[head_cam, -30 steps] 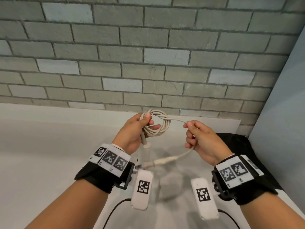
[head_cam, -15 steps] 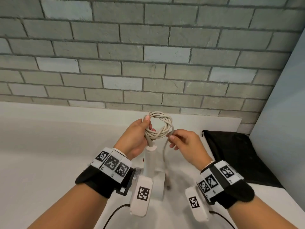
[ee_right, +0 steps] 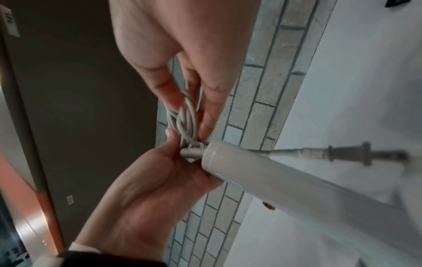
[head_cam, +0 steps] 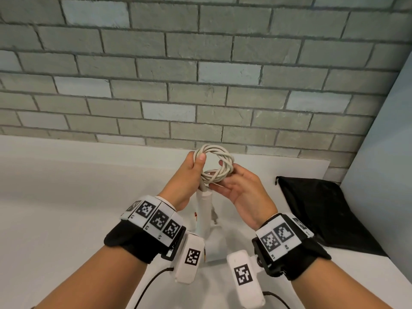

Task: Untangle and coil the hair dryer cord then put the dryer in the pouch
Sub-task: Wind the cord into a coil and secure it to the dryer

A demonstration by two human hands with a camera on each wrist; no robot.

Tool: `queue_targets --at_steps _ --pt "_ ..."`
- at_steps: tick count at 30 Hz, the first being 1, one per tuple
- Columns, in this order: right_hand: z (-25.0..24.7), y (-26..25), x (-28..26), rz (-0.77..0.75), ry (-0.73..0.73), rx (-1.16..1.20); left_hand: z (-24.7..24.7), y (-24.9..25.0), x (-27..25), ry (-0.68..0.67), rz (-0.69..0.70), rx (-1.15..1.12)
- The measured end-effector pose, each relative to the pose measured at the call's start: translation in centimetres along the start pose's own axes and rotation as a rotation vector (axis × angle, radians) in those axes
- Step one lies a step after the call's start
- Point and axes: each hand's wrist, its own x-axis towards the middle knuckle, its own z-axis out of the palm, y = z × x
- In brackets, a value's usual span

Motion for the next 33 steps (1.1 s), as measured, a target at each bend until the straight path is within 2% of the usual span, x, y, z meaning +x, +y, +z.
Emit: queue_targets --at_steps 5,9,11,13,16,20,22,25,28,33 --pt "0.2 0.0 0.5 0.005 0.161 -0.118 0.3 -0.2 -0.1 -0.01 0.008 -0.002" --pt "-0.3 0.1 0.7 0.022 0.122 -0.091 0.5 -0.6 0.2 0.073 -0.005 0.153" --pt "-0.6 -0.1 0.7 0.04 0.075 -0.043 0.7 -0.8 0.2 0.109 0.006 0.161" --pt "-1.0 -0.4 0.8 0.04 0.032 -0.034 0.7 -0.6 0.2 0.102 -0.01 0.02" --pt "-1.5 -0.7 0.9 0.013 -0.007 -0.17 0.6 0.0 0.2 0.086 -0.128 -0.314" --pt "-1.9 -0.5 1.2 -0.042 -0.001 -0.357 0.7 0.2 0.2 0.039 -0.122 -0.392" --pt "-2.2 -0.3 1.3 -0.17 0.032 -0.571 0.9 0.1 0.1 0.0 -0.136 -0.429" --pt "-2.2 -0.1 1.3 -0.391 -0.02 -0.878 0.8 0.0 -0.1 -0.058 -0.144 -0.432" --pt "-2.1 -0.3 1.4 -0.572 -0.091 -1.072 0.5 0.1 -0.4 -0.139 -0.129 -0.352" --pt "-2.4 -0.5 1.7 -0.773 -0.109 -1.354 0.3 0.6 -0.7 -0.226 -0.119 -0.249"
